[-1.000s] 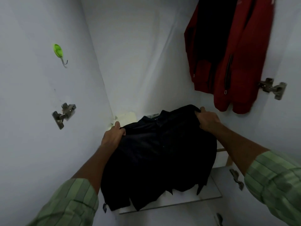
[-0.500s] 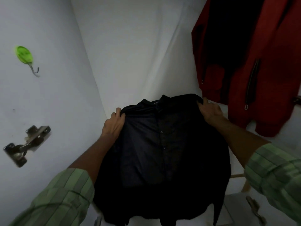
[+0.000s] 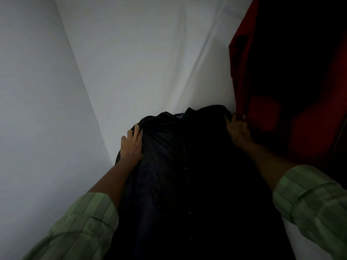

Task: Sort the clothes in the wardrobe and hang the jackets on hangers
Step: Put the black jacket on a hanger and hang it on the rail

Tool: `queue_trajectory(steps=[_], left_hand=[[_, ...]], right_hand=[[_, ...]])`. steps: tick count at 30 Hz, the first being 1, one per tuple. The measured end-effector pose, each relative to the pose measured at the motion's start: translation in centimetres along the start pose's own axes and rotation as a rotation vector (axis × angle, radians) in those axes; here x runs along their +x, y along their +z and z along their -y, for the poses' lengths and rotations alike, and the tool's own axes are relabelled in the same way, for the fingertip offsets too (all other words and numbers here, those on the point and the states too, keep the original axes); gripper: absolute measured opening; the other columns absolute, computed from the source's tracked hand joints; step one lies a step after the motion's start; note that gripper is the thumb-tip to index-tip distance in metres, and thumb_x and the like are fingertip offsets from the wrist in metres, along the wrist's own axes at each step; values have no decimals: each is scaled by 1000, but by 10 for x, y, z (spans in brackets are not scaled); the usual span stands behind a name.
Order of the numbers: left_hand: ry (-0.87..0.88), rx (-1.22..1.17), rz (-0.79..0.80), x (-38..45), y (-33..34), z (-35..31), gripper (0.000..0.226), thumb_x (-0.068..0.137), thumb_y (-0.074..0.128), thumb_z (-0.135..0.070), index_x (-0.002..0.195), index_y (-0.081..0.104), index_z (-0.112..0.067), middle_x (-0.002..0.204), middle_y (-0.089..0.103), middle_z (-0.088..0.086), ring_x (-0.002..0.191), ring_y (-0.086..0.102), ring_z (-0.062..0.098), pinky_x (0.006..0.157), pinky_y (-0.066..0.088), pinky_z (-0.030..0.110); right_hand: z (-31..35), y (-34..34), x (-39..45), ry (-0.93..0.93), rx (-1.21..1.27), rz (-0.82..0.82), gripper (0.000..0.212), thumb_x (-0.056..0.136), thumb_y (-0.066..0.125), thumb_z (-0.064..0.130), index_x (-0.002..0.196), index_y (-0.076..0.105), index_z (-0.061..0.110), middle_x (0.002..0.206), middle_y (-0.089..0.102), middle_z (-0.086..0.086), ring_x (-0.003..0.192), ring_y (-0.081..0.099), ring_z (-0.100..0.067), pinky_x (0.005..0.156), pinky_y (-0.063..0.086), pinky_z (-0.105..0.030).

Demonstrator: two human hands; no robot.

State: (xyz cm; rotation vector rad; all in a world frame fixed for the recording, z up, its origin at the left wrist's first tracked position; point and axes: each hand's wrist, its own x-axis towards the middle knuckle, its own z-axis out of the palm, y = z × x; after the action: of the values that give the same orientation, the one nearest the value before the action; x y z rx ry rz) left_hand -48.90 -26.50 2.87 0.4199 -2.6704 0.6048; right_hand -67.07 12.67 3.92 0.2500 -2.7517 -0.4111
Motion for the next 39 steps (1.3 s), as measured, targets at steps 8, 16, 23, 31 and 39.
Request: queue_trajectory(steps=[8,16,23,31,39], left_hand=[[-3,-183,338,6,64,-46,65,88,57,-48,145,45,-16,162,10,9,137,30,33,108,32,46],[-97,-398,543,-67,114,-91,68,90,64,-43,151,40,-24,169,-12,14,154,4,36,120,12,59],[-59,-665,168,-186,121,-135,40,87,66,-24,127,63,-19,138,51,9,121,51,31,94,43,47],[108,-960,280,-230,118,-100,39,92,70,-30,129,61,-22,129,54,0,114,54,18,92,56,42],[113,-982,193,-341,86,-90,40,94,70,-19,133,65,-21,142,56,-2,126,54,18,105,51,40]], right_hand=[[23,78,-10,-22,267,216,103,89,69,49,164,3,22,161,17,-24,133,41,-44,109,40,-53],[55,148,-77,100,365,450,80,92,60,39,158,26,11,165,8,-24,151,7,-46,124,9,-60],[106,122,-175,-113,581,171,33,80,69,14,113,68,17,127,55,-10,120,49,-33,93,42,-42],[127,104,-238,-190,850,210,25,84,64,2,103,71,17,98,61,-1,91,61,-18,77,52,-29],[142,102,-378,-38,939,80,16,82,77,20,85,62,22,90,56,5,89,49,-15,76,49,-35]])
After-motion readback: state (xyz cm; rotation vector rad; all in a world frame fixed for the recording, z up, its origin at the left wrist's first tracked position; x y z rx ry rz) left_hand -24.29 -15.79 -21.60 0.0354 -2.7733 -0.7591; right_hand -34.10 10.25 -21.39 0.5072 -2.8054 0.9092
